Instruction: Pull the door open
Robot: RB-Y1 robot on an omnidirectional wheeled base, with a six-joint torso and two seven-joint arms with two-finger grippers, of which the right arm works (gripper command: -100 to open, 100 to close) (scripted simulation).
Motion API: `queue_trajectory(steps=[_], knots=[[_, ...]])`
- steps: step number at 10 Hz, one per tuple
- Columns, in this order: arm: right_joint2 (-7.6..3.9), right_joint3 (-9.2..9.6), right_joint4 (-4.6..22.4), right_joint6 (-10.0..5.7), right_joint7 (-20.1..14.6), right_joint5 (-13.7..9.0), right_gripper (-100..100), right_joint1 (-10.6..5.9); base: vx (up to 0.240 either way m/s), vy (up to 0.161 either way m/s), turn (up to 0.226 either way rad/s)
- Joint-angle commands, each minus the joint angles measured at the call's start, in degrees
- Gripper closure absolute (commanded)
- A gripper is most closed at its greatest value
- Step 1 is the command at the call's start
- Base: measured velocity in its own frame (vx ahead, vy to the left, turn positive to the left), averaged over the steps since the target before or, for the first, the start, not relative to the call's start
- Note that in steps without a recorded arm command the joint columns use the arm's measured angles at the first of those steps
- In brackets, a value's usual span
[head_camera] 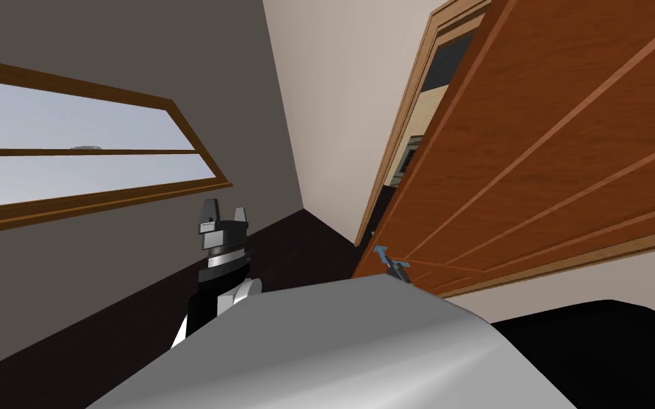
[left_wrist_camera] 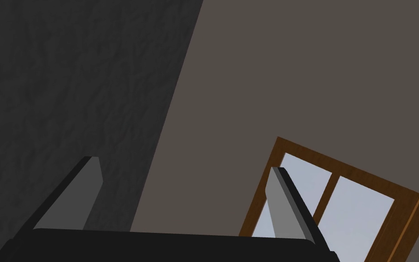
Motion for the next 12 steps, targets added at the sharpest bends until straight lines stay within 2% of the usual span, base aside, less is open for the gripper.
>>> queue_trajectory(steps=[1, 3, 4, 5, 7, 8, 9, 11, 12], knots=[[0.81, 0.63, -2.0, 1.08, 0.3, 0.5, 100, 0.12, 0.138, -0.031, 0.073], [0.81, 0.63, 0.6, 1.08, 0.3, 0.5, 100, 0.12, 0.019, -0.013, -0.003], [0.81, 0.63, -2.0, 1.08, 0.3, 0.5, 100, 0.12, -0.027, 0.015, -0.035], [1.02, 0.74, -2.2, 1.68, 0.4, 0.6, 100, -0.42, 0.002, 0.003, 0.081], [1.02, 0.74, -4.8, 1.83, 0.4, 0.6, 100, -0.08, 0.015, -0.012, 0.031], [1.02, 0.74, -2.2, 1.68, 0.4, 0.6, 100, -0.42, 0.007, -0.003, 0.012], [1.36, 0.92, -2.5, 2.61, 0.5, 0.9, 100, -1.25, 0.046, 0.015, 0.171], [1.48, 0.98, -2.8, 2.95, 0.6, 1.0, 100, -1.55, 0.059, -0.003, 0.056], [1.81, 1.14, -3.0, 3.83, 0.8, 1.2, 100, -2.31, 0.044, -0.005, 0.149]])
